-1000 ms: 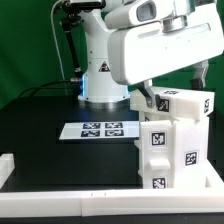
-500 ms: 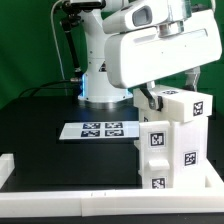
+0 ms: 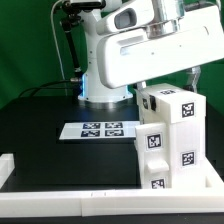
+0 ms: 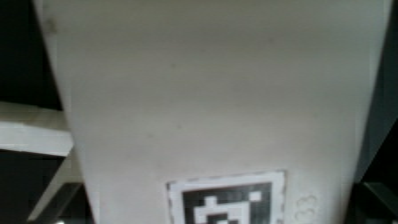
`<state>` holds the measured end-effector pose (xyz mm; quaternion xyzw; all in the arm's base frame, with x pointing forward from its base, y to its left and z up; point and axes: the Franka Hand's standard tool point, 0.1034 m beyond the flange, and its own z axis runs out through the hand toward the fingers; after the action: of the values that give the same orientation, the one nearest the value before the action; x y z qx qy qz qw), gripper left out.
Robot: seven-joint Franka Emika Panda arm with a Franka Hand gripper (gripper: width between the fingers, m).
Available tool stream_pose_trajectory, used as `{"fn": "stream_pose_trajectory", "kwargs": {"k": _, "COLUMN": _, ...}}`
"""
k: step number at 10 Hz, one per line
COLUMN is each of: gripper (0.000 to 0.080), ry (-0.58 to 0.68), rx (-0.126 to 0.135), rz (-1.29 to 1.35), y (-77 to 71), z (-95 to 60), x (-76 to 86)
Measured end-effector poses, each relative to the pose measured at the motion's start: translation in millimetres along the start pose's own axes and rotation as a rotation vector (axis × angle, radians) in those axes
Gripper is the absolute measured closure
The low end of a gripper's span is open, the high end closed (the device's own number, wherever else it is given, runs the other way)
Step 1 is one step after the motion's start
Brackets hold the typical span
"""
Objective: Assemble cabinet
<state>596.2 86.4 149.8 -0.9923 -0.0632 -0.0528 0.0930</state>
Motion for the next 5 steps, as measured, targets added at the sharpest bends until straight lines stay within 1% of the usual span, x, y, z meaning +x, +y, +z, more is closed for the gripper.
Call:
{"fn": "stream_pose_trajectory", "kwargs": {"k": 1, "gripper": 0.0236, "ry": 0.004, "rx": 0.002, "rz": 0.099, "y": -1.8, "z": 0.2, "x": 0.6}}
{"fn": "stream_pose_trajectory", "kwargs": {"k": 3, "gripper": 0.0236, "ry": 0.004, "rx": 0.001, "rz": 0.212, "y": -2.2, "z": 0.0, "x": 1.0}}
{"fn": "stream_pose_trajectory", "kwargs": {"k": 4, "gripper": 0.0126, "ry": 0.003, "rx": 0.002, "rz": 0.263, "y": -2.5, "z": 0.3, "x": 0.7}}
{"fn": "stream_pose_trajectory", "kwargs": {"k": 5, "gripper": 0.0126, "ry": 0.003, "rx": 0.000, "rz": 0.257, "y": -2.2, "z": 0.3, "x": 0.7}}
